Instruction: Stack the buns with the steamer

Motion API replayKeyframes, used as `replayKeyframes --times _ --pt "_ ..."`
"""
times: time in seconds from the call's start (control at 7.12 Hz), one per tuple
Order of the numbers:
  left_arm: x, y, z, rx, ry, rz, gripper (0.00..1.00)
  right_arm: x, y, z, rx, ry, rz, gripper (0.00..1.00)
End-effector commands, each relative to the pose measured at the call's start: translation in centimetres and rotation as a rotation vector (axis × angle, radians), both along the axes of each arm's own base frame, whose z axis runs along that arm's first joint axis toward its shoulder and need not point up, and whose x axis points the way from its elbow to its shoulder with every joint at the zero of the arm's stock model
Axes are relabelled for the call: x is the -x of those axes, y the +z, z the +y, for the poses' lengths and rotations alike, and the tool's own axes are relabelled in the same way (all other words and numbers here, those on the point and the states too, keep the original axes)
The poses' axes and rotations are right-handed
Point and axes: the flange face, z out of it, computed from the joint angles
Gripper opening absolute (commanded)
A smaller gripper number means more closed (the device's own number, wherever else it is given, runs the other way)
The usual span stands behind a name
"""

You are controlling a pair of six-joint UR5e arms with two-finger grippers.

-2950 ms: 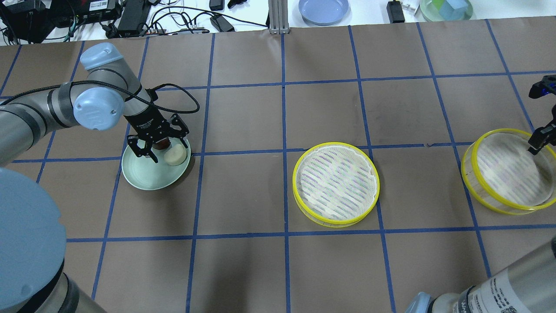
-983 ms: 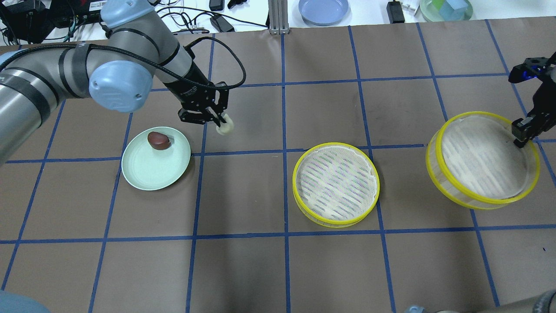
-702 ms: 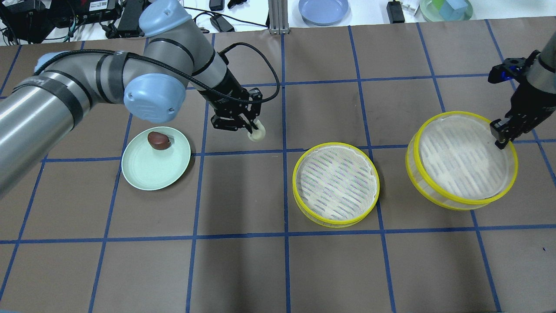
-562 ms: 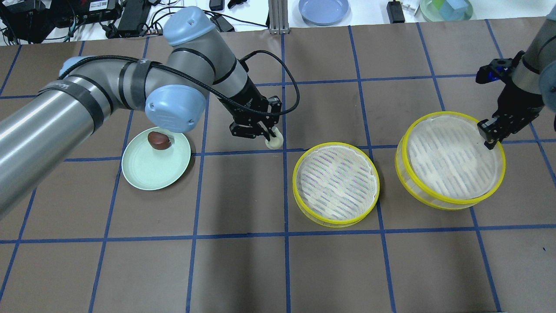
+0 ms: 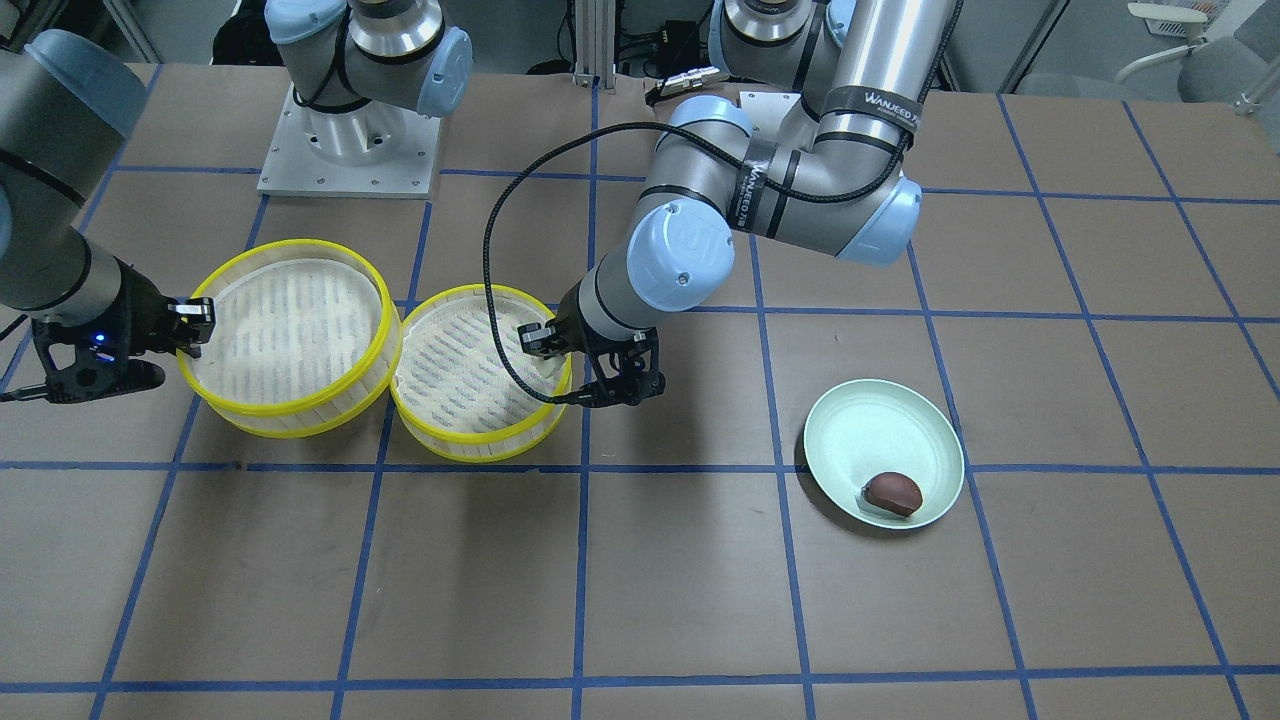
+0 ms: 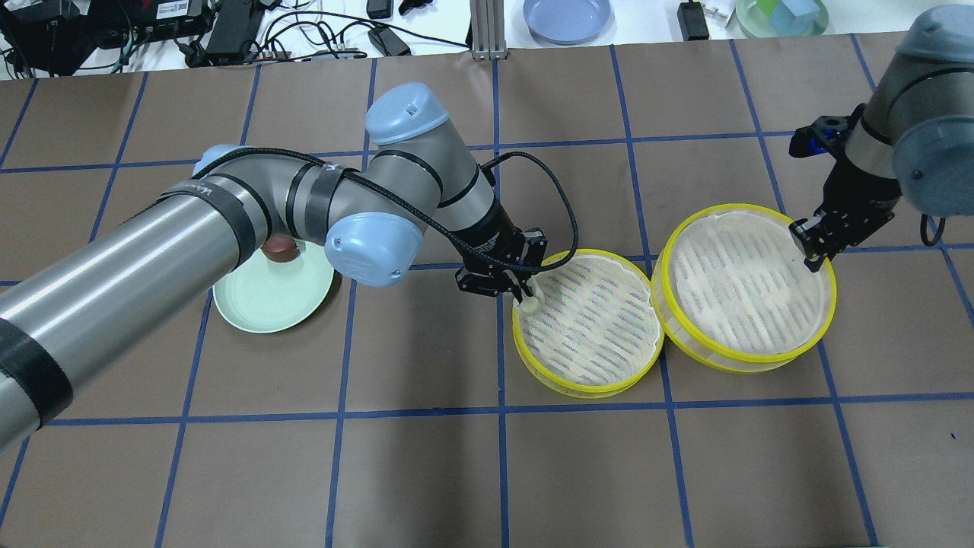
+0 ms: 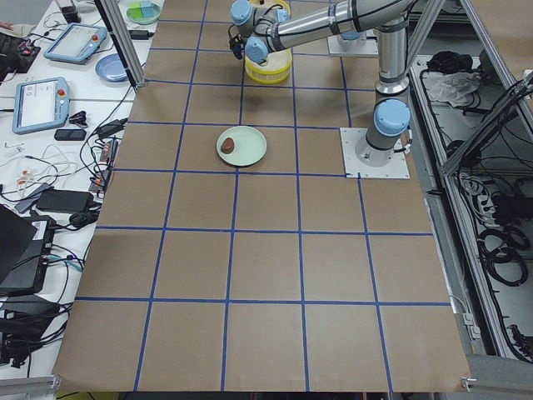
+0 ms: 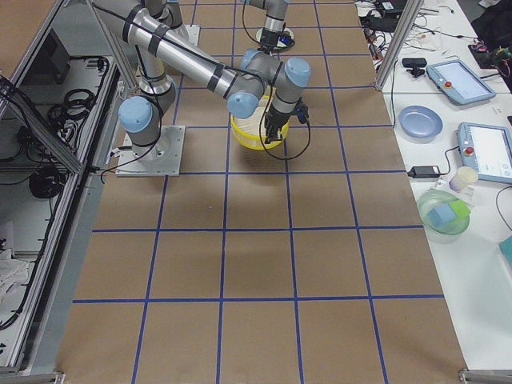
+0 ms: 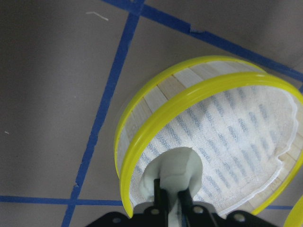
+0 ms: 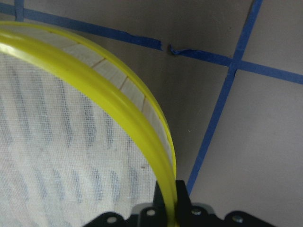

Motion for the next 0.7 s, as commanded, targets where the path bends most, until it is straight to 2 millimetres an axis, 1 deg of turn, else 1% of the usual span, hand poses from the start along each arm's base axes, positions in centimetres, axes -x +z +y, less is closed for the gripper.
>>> replayKeyframes --times 0.0,0.28,0.42,0.56 --pt "1.45 -0.87 0.71 0.009 -0.021 0.001 0.18 -2.75 -0.49 -0.28 -0.001 -0.008 0.019 0.01" --pt "1.66 -1.25 0.62 0.008 -0.025 -0.001 0.83 -2.74 -0.48 -0.35 0.001 0.002 0.043 0.02" --pt "1.74 -1.4 0.53 0.007 -0.025 0.004 1.0 -2.72 -0.69 -0.43 -0.002 0.002 0.042 0.02" --pt "1.83 -0.99 0.32 0.015 -0.025 0.008 1.0 -2.81 -0.8 -0.46 0.0 0.002 0.041 0.02"
